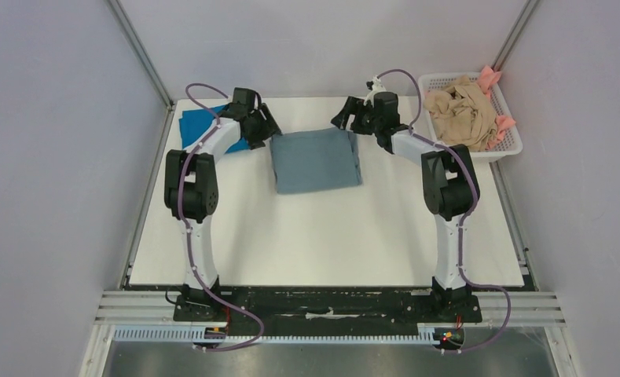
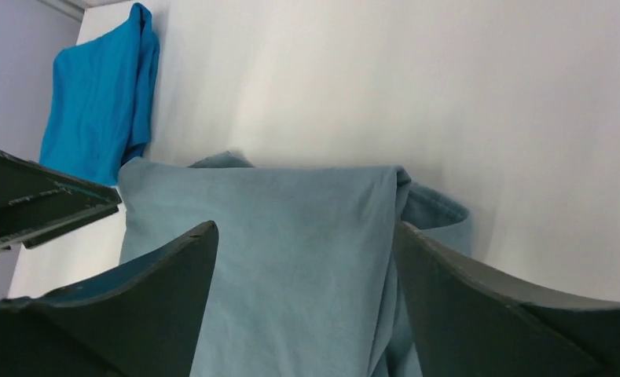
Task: Fold and stack the t-shirts
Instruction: Fold the long partially folded tshirt into a neat square, then put the neatly folded tshirt into the corner of the board with the left arm
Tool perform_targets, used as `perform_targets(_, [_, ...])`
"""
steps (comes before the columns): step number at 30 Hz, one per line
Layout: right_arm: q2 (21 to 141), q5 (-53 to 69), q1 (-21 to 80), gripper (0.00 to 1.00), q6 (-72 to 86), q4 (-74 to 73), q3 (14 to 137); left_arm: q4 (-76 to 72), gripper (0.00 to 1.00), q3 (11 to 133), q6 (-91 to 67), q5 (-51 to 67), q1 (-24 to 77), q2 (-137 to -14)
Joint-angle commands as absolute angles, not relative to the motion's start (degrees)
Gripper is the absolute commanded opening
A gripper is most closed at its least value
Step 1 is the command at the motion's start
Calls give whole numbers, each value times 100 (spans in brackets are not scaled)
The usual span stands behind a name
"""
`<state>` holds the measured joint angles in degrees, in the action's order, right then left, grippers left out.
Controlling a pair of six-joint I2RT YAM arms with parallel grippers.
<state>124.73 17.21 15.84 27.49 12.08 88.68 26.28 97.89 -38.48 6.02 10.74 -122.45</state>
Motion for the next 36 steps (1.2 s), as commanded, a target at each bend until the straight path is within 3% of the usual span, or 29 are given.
perform_targets(1, [12312,1925,1575,93,2543,1129,9293,2590,76,10154,-3612,1095,1055,-11945])
perform_targets(2, [12136,1882,1610,98,2441,1161,9161,2549,77,10126,-3618,1242,1063,-11872])
perform_targets(11, [11227,2751,1957,98,2537,2175,7426,2083,79,9800,-3698,2177,1330,-12014])
perform_targets(17, [11139,2497,2302,98,2547,2029,6664,1818,80,9133,-3934,2662,1529,-12296])
perform_targets(25, [10226,2137,2654,98,2596,2337,4742,872,80,7069,-4122,2558,1865,-11331])
perform_targets(33, [8573,1717,3153,98,2783,2359,2774,904,81,5133,-3949,1835,2454,-9719])
perform_targets(36, [7756,1538,3270,98,2839,2244,2436,1157,81,4951,-3858,1608,2590,-9004])
